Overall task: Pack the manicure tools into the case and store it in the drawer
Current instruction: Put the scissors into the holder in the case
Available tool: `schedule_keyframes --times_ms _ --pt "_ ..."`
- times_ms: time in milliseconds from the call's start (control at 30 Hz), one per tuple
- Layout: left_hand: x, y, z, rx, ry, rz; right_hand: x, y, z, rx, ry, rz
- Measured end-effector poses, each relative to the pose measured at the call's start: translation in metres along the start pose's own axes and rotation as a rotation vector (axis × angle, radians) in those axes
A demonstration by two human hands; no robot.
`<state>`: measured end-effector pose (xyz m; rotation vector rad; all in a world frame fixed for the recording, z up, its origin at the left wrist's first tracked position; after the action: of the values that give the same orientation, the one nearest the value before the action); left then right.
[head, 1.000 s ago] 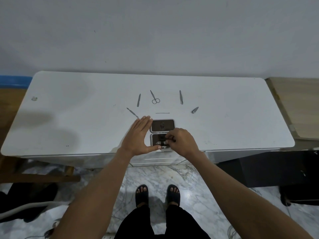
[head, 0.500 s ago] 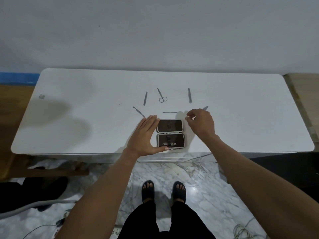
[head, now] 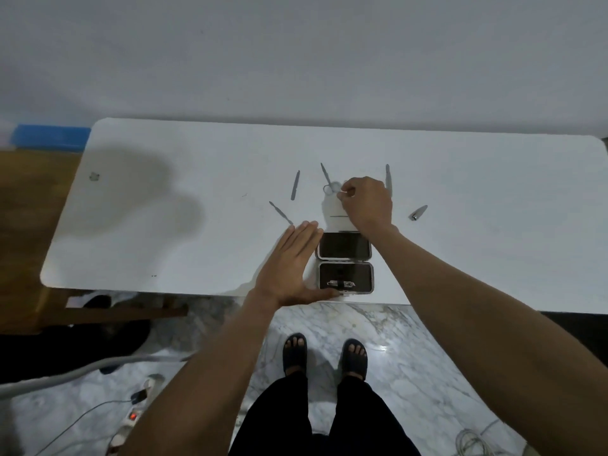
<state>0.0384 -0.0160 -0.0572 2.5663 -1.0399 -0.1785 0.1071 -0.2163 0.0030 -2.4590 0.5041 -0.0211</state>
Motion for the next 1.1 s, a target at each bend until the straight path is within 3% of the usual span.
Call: schedule_keyframes --times_ms 367,567,733,1100 --pt "0.001 -0.003 0.001 -0.03 0.072 0.039 0.024 -0.029 0.023 -0.18 0.012 0.053" --pt "0.001 -0.004 0.0 -0.068 0.074 0.035 0.023 -0.041 0.031 -0.34 -0.106 0.005" --pt "0.002 -0.002 -0.003 -0.013 0.046 0.034 0.014 -0.029 0.024 -0.292 -0.12 0.008" --pt "0.0 -0.001 -0.006 -0.006 0.055 0.013 -0.041 0.016 -0.022 -0.179 -0.06 -0.198"
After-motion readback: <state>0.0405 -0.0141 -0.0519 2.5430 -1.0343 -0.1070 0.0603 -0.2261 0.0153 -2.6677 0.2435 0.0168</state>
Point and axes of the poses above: each hand's wrist, its own x-axis towards the middle knuckle, its own z-axis out of the palm, y = z × x, the point moved 4 cm from there along x, towards the middle knuckle, and after that the axes turned 4 degrees about x, right-handed, at the moved point
